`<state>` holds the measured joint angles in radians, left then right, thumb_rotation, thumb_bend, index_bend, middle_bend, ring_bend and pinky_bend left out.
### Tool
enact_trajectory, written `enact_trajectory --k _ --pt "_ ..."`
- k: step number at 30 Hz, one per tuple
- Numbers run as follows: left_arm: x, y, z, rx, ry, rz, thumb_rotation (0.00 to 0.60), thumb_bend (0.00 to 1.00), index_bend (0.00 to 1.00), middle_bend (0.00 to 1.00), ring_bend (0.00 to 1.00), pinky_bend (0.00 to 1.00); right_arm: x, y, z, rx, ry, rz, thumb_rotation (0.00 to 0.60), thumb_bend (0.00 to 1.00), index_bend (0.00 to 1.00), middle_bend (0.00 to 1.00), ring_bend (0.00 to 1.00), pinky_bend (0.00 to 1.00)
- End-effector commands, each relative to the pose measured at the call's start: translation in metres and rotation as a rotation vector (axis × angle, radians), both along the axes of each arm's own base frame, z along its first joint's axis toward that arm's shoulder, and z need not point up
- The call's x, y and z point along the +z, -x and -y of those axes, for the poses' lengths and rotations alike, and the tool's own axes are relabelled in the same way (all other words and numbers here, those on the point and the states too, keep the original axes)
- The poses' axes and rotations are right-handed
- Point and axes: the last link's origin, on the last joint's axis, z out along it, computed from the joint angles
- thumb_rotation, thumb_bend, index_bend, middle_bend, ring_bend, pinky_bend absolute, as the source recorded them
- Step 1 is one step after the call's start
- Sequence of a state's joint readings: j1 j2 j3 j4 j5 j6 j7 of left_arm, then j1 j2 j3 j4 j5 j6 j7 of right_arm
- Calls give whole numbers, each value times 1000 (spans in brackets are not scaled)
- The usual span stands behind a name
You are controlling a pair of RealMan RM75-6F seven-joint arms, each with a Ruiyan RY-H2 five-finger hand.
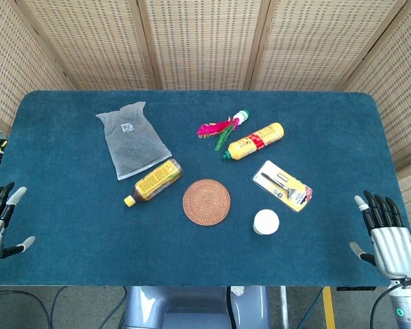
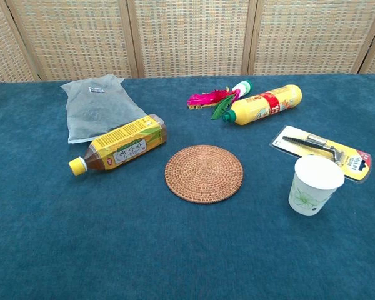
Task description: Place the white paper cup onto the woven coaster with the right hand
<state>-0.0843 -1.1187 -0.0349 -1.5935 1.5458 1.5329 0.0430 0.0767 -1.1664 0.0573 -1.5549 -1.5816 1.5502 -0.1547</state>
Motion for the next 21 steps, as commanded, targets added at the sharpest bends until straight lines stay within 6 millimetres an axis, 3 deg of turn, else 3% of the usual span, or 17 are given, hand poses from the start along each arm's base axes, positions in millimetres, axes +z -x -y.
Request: enact_trajectory --k 1,9,19,21 --pt "0 0 0 3 1 -2 600 0 0 0 0 0 0 0 0 -7 -4 2 600 0 17 0 0 0" --pt "2 -2 0 1 0 5 600 0 0 0 0 0 -6 -7 7 9 -84 40 600 0 8 0 0 0" --pt "4 -2 1 15 -9 11 600 0 0 0 0 0 -44 -48 49 153 -499 180 600 0 19 0 0 0" --pt "5 -2 0 12 -18 13 600 0 0 0 0 0 -63 -62 58 196 -576 149 600 0 22 0 0 0"
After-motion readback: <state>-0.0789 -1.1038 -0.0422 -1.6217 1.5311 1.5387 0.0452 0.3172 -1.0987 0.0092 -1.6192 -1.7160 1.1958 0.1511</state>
